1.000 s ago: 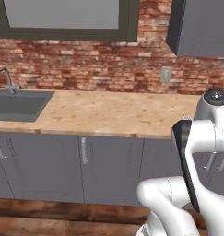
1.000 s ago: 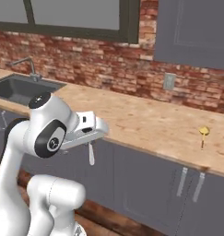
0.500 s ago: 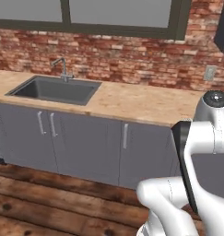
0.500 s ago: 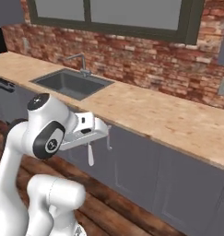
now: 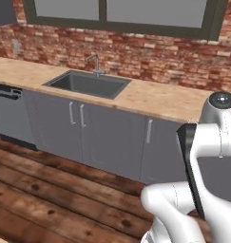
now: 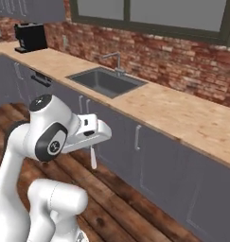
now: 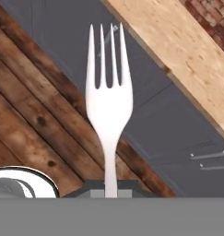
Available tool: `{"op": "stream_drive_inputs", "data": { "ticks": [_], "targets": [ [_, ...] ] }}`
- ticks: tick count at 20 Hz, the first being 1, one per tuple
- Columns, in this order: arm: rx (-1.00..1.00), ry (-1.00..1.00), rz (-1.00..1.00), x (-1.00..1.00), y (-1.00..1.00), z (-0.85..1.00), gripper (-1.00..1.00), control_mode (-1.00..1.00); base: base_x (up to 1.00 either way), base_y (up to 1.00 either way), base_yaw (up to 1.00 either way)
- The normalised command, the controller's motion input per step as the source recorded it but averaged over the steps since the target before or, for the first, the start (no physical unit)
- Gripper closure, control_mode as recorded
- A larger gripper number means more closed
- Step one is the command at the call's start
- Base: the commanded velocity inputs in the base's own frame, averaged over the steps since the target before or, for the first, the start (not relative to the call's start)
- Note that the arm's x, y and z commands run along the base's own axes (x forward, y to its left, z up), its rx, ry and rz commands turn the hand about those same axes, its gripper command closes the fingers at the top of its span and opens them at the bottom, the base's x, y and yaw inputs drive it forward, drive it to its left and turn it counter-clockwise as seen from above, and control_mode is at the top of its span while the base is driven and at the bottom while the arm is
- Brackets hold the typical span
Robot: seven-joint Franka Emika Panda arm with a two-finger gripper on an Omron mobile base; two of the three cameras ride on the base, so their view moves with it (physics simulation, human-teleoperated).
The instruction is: Take the fork and place it on the left side of the plate. Then take the spoon and place it on the right side of the plate. Make sure they're directly next to the plate.
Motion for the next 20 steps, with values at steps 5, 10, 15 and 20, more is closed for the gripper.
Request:
{"op": "stream_drive_inputs", "data": {
  "ticks": [5,10,15,20],
  "targets": [
    [0.00,0.00,0.00,0.00,0.00,0.00,1.00,1.00,-0.75,-0.27,0.26],
    [0.00,0.00,0.00,0.00,0.00,0.00,1.00,1.00,-0.86,-0.14,0.27],
    [0.00,0.00,0.00,0.00,0.00,0.00,1.00,1.00,-0.91,0.20,0.21],
    [0.00,0.00,0.00,0.00,0.00,0.00,1.00,1.00,-0.72,0.73,0.17]
  ]
}}
